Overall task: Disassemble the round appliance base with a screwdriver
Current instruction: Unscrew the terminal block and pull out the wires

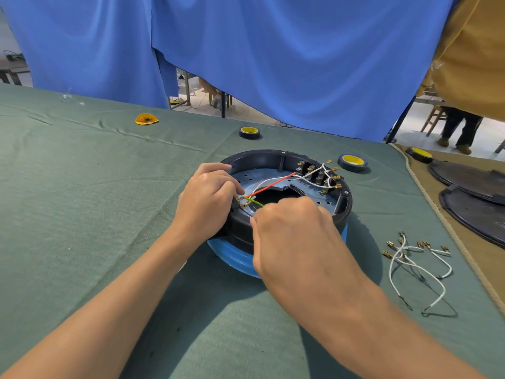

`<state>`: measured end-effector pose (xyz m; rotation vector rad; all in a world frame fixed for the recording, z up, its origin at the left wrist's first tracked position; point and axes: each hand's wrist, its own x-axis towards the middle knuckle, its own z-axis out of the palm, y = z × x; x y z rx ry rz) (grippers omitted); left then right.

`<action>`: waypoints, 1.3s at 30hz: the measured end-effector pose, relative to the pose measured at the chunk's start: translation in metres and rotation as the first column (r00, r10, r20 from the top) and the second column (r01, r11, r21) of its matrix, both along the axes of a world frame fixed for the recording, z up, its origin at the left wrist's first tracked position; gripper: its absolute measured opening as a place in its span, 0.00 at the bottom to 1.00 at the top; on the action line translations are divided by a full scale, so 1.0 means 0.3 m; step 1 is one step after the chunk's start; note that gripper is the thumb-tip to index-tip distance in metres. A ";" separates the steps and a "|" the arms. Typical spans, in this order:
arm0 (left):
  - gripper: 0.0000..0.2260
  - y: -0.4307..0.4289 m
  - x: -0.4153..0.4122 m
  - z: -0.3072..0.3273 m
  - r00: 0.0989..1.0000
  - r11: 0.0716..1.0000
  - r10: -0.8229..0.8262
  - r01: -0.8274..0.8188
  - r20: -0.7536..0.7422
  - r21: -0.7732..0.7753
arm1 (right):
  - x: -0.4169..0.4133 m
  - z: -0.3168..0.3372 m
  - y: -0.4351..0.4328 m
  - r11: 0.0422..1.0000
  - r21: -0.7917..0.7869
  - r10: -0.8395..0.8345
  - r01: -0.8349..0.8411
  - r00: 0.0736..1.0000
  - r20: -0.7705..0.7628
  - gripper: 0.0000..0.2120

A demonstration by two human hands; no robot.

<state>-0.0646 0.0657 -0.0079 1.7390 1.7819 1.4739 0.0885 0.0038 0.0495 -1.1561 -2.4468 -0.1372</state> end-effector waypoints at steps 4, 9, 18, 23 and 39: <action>0.15 0.001 0.000 0.002 1.000 1.000 -0.008 0.008 0.008 -0.006 | -0.003 -0.003 -0.025 0.995 0.097 0.053 -0.036 0.983 -0.176 0.05; 0.14 0.002 -0.005 -0.003 1.000 1.000 0.000 0.000 -0.009 -0.005 | 0.021 -0.018 0.025 1.000 0.020 0.006 -0.007 1.000 0.027 0.12; 0.14 0.004 -0.011 -0.004 0.999 1.000 -0.003 0.003 -0.034 -0.011 | 0.064 -0.026 0.029 0.999 -0.035 0.019 -0.022 0.997 -0.079 0.21; 0.14 0.007 -0.012 -0.006 0.999 1.000 -0.005 0.004 -0.044 -0.012 | 0.055 -0.043 0.022 0.999 -0.042 0.017 -0.023 0.991 -0.131 0.22; 0.14 0.003 0.000 -0.004 1.000 1.000 0.010 -0.010 -0.023 -0.004 | 0.000 -0.035 -0.026 0.993 0.059 -0.104 0.105 0.994 -0.022 0.07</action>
